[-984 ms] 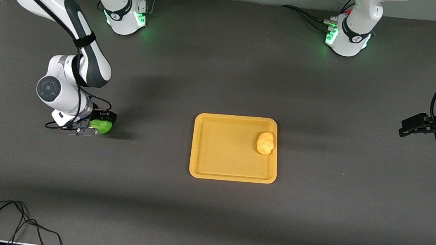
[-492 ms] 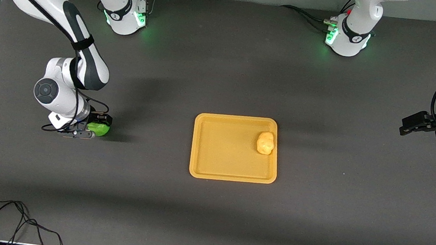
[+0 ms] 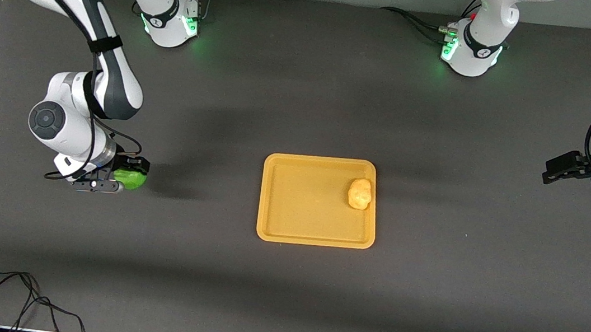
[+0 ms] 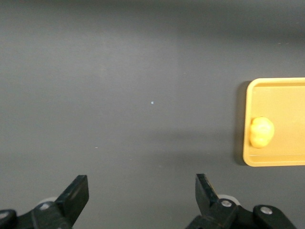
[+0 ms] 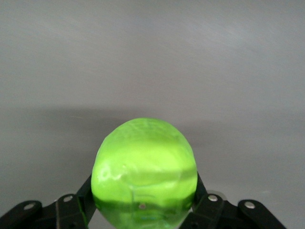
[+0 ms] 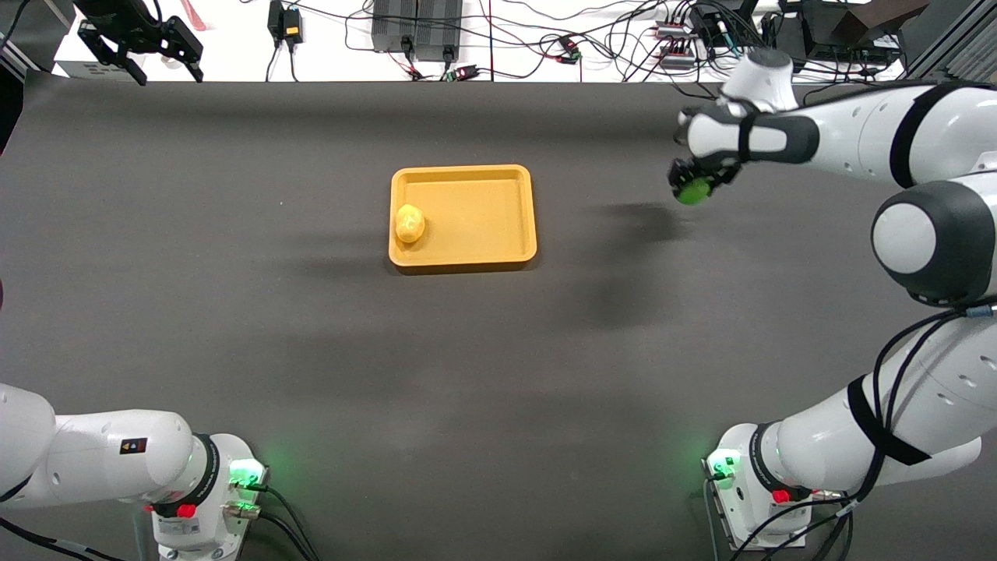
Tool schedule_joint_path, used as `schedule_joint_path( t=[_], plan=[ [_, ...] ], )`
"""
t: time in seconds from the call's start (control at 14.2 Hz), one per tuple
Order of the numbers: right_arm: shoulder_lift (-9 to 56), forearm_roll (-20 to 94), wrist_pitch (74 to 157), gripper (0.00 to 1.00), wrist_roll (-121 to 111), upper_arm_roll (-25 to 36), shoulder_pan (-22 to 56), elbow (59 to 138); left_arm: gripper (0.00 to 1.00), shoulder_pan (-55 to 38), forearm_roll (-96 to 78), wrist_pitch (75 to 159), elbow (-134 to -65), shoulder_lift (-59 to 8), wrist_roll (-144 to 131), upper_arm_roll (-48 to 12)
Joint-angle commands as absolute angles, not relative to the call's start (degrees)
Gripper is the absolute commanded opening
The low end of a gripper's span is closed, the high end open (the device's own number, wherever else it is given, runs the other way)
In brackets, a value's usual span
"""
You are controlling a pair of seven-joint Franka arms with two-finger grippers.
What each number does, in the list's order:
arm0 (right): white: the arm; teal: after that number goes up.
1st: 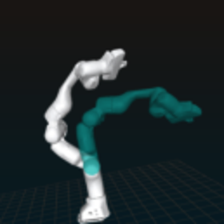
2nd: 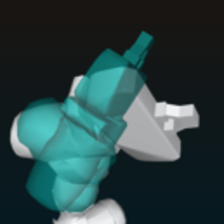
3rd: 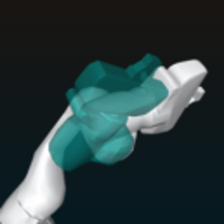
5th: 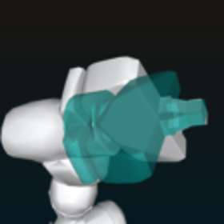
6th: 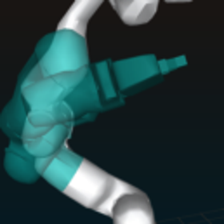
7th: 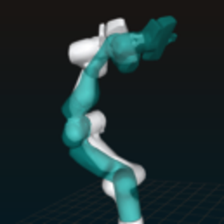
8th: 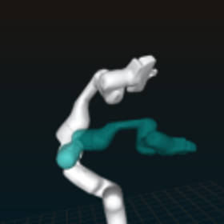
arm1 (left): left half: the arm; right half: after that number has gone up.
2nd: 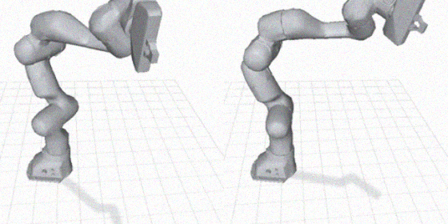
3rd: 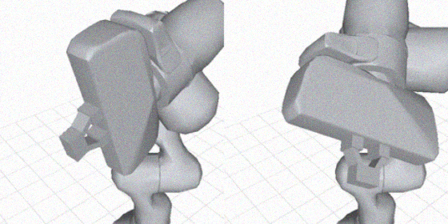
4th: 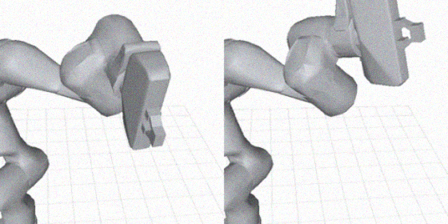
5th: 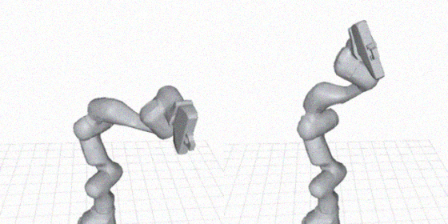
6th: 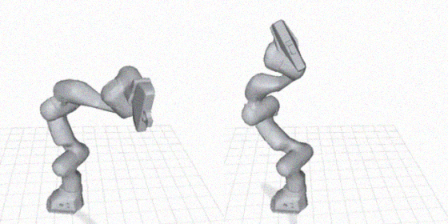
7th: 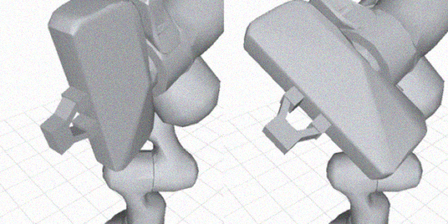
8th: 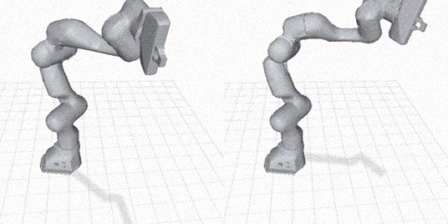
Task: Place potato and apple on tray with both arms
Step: 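Carry the apple with the right gripper onto the tray beside the potato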
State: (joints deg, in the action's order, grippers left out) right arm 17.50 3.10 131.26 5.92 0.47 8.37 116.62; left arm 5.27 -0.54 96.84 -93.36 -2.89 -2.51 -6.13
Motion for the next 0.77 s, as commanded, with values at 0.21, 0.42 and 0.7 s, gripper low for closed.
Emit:
schedule_joint_path(
  t=[0.21, 0.42, 0.7],
  plan=[
    [25.6, 12.7, 126.9, 0.49, 28.4, 0.7, 24.7, 97.8, 1.00, 6.0, 2.3, 97.1, -95.1, -1.2, -1.8, -6.8],
    [32.6, 12.7, 126.9, 0.50, 38.4, 0.6, 30.1, 87.3, 1.00, 5.9, 1.8, 97.3, -94.9, -1.2, -1.7, -6.7],
    [48.4, 12.0, 127.4, 0.50, 48.1, 0.7, 37.5, 69.8, 1.00, 5.9, 1.9, 96.9, -95.0, -1.2, -0.4, -6.8]
  ],
)
